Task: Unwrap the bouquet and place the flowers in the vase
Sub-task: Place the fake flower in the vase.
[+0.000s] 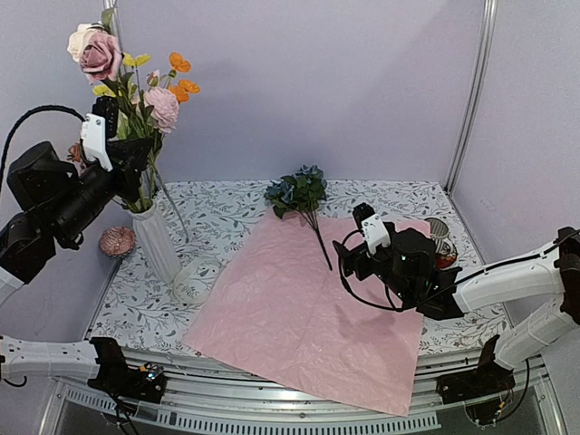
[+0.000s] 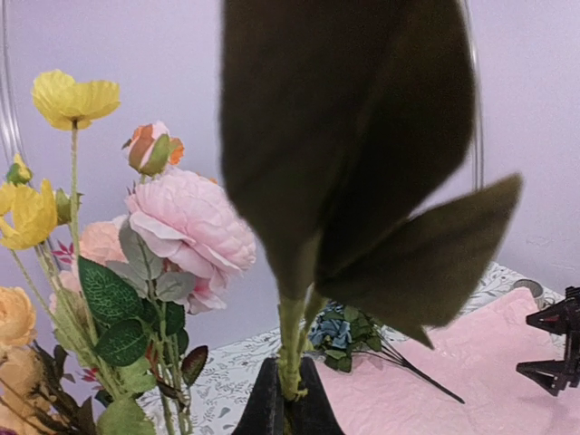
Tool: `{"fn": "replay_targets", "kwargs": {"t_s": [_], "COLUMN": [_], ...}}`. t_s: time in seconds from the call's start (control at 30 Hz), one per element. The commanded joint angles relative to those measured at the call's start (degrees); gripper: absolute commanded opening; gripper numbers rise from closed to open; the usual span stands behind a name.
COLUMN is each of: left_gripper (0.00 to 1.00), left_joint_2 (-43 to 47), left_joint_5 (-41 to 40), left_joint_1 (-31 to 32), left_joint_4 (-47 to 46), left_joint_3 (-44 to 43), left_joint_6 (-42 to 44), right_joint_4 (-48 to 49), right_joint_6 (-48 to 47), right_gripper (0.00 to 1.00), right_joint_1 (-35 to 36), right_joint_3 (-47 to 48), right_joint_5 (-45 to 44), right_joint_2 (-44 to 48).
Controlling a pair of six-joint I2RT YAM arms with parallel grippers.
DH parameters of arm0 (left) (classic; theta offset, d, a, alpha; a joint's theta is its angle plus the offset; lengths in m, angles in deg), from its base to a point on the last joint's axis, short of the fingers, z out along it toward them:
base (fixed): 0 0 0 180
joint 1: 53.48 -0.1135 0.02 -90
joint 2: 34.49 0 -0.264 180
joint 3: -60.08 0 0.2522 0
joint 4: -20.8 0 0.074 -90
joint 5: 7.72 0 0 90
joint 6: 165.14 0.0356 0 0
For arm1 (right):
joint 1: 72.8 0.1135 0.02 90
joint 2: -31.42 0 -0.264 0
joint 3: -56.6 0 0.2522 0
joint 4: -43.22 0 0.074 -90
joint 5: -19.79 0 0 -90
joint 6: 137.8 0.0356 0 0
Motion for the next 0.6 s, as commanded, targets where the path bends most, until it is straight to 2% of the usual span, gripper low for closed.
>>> {"fn": "replay_targets", "kwargs": {"t_s": [0.0,0.3,0.57], "left_gripper": [0.0,0.0,0.0], "left_joint_2": [-0.9,-1.5,-2.7], "left_joint_5": [-5.0,-5.0,-8.1], "left_joint_1": [-0.4,-0.4,-0.4], "left_joint_4": [-4.9,-12.8,-19.6], "left_joint_3": [-0.1,2.3,2.3], "left_joint_6": [8.1,13.1,20.2], "right_joint_4": [3.6,3.7,3.7], "right_joint_6": [-0.2,-0.1,-0.1], "right_gripper": [0.91,0.91,0.92], "right_joint_1": [0.2,0.1,0.1], "right_joint_3": [-0.7,-0.1,-0.4], "right_joint_5": [-3.6,-3.3,-3.4], "right_joint_2": [-1.4,-2.5,-2.1]}}
